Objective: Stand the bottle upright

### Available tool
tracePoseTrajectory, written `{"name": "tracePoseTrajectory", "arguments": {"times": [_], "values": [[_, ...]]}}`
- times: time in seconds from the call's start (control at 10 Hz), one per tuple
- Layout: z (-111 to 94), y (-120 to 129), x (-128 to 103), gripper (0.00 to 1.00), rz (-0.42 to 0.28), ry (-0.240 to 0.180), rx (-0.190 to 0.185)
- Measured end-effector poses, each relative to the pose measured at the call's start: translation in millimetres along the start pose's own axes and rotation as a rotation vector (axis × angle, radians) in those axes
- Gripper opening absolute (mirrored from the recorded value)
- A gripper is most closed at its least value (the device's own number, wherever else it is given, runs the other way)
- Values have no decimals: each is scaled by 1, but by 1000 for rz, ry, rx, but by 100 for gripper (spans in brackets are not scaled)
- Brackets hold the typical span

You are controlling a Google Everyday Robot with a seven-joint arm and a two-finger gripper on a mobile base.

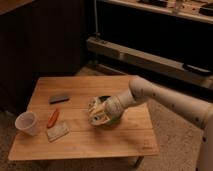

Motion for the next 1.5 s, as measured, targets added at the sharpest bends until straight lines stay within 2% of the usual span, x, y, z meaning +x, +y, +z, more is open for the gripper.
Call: {"name": "tracePoseTrajectory", "arguments": {"times": [0.2,0.3,0.4,0.6,0.8,1.0,1.1,1.2,1.4,1.5], "values": [[-6,10,-12,1,53,39,-179],[-11,19,-13,1,71,53,-217],[-13,24,-12,1,81,56,-220],[-25,51,-3,1,98,64,-212],[-30,74,-4,1,155,107,-182],[-28,91,-23,1,263,149,-118],[-28,101,-31,1,296,159,-88],[-36,117,-41,1,336,139,-63],[-54,130,-46,1,378,90,-50],[-53,132,-49,1,405,94,-34]]}}
